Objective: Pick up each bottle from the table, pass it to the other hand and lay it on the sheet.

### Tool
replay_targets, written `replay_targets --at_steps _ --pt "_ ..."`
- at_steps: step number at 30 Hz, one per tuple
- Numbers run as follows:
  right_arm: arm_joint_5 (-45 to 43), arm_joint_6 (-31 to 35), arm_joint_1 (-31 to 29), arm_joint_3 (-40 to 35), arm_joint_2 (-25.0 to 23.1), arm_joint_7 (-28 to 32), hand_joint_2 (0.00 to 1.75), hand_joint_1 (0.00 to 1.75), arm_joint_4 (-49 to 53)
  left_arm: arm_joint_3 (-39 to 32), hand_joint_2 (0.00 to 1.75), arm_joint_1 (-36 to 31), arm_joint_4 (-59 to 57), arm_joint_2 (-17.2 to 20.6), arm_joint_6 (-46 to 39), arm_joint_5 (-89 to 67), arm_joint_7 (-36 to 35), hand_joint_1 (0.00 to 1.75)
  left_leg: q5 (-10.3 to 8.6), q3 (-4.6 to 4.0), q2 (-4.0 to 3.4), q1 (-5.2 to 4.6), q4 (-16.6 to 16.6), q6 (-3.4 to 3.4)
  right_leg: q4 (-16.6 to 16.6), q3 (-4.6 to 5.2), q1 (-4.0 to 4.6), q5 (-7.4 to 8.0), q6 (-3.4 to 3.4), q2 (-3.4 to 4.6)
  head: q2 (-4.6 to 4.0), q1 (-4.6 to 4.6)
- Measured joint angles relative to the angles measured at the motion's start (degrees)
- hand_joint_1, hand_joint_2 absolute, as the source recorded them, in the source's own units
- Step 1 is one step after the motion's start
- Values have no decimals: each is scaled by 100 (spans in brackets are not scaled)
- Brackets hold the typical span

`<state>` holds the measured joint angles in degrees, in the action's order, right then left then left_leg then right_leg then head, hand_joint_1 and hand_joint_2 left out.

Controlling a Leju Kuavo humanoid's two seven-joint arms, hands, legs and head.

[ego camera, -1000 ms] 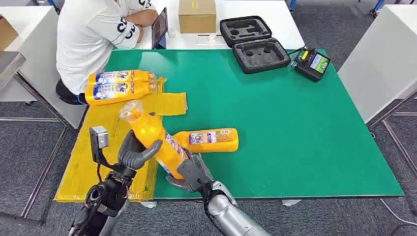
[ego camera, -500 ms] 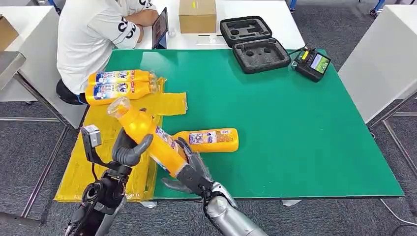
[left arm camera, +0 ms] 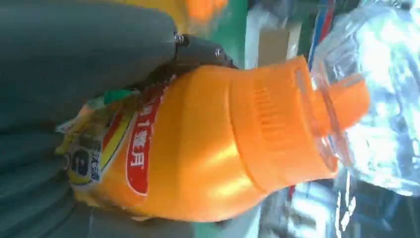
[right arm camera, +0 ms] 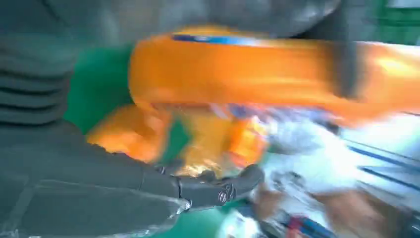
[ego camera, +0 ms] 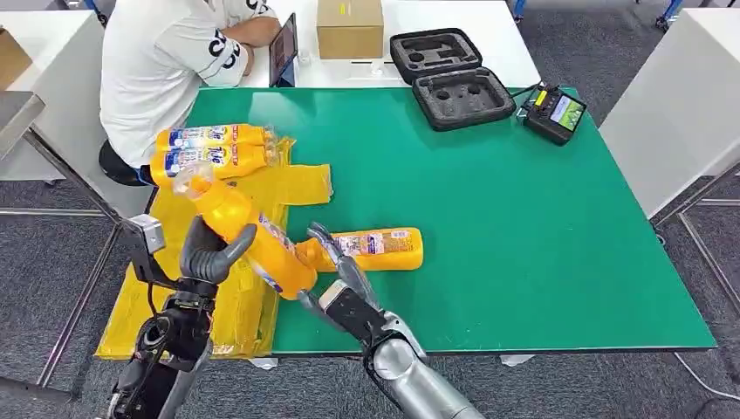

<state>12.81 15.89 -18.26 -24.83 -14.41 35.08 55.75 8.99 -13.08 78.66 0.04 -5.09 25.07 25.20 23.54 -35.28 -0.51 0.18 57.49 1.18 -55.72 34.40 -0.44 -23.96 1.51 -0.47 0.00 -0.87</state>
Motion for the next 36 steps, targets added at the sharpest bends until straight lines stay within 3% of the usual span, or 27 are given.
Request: replay_targets --at_steps 9,13,18,27,28,32,36 --pt "-79 -50 185 4 116 48 0 0 770 -201 175 -26 -11 31 -224 -252 145 175 0 0 1 0 -1 0 0 -1 0 0 0 0 0 -2" --pt "-315 280 391 83 138 448 0 0 1322 -383 175 -44 -9 46 -1148 -1115 597 175 0 -1 1 0 0 0 0 -1 0 0 0 -1 0 -4" --pt "-726 787 688 116 193 494 0 0 2332 -860 175 -136 217 94 -1343 -1325 805 175 0 -1 0 1 0 0 0 2 1 0 0 0 0 -2" --pt "-984 1287 729 155 212 496 0 0 3037 -1235 175 -1032 376 175 -2119 -2491 846 175 -10 0 2 3 0 -1 -1 -2 2 4 0 -1 0 -2" --pt "-968 1320 746 155 225 494 175 0 3093 -1233 175 -1083 376 181 -2271 -2818 859 175 -11 0 2 3 1 0 -1 -2 1 4 0 -2 0 -2" --pt "-934 1416 902 160 293 494 175 0 3305 -1107 175 -1300 315 308 -2252 -4176 286 175 -11 -1 1 1 1 0 -1 0 0 3 1 -2 0 -2" --pt "-760 1388 1083 221 381 494 175 0 3527 -610 175 -1797 -381 628 -1180 -6203 -851 175 -11 -2 6 0 0 0 0 -1 0 3 0 -10 0 -2"
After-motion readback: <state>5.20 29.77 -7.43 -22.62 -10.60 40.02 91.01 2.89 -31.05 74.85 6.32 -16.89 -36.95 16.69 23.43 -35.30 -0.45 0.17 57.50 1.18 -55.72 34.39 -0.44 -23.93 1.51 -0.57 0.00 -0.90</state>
